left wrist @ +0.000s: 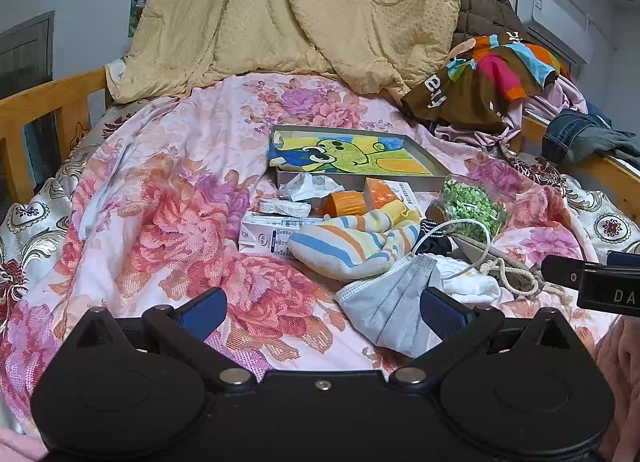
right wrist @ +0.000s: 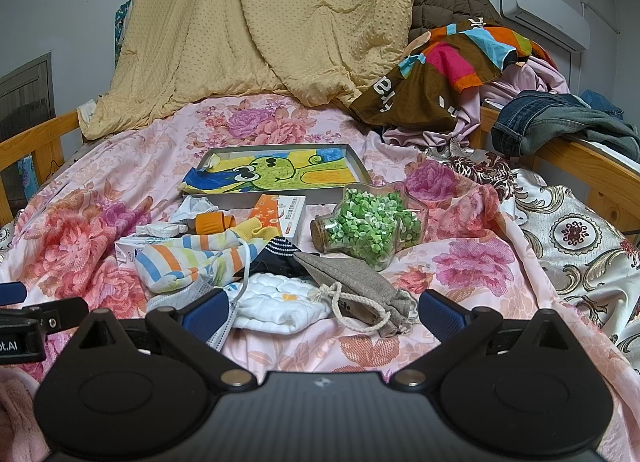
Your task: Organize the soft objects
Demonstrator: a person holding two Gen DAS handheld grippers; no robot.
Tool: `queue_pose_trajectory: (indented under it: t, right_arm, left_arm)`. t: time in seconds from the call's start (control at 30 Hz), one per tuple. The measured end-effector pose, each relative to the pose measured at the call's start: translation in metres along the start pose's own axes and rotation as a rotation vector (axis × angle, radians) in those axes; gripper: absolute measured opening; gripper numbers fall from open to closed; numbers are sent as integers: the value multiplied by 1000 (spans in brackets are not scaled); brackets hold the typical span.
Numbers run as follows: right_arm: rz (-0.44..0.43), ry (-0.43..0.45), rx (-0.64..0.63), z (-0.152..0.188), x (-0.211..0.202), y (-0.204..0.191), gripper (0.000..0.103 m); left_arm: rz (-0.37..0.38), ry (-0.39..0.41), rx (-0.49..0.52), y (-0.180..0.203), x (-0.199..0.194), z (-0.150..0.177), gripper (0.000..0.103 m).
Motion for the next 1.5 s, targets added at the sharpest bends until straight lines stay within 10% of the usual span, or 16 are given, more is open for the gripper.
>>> queue_pose_trajectory:
  t: [1.1, 1.5]
  right_arm:
    - [-5, -42, 61, -2, 6, 8, 103]
    - [-25, -220, -12, -12, 55, 13, 103]
  left_arm:
    - [-5, -59, 1, -6, 16, 14, 102]
    - [92, -120, 92, 6, 44, 8, 102]
Point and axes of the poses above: each gripper's, at about its wrist camera, not at the fingertips, and x roughly the way its jaws point, y to its right, z to its underside, the point moved 5 cm from there along x, roughly the way its jaws point, and after that the axes turned 6 degrees about x, right-handed, at the moved point
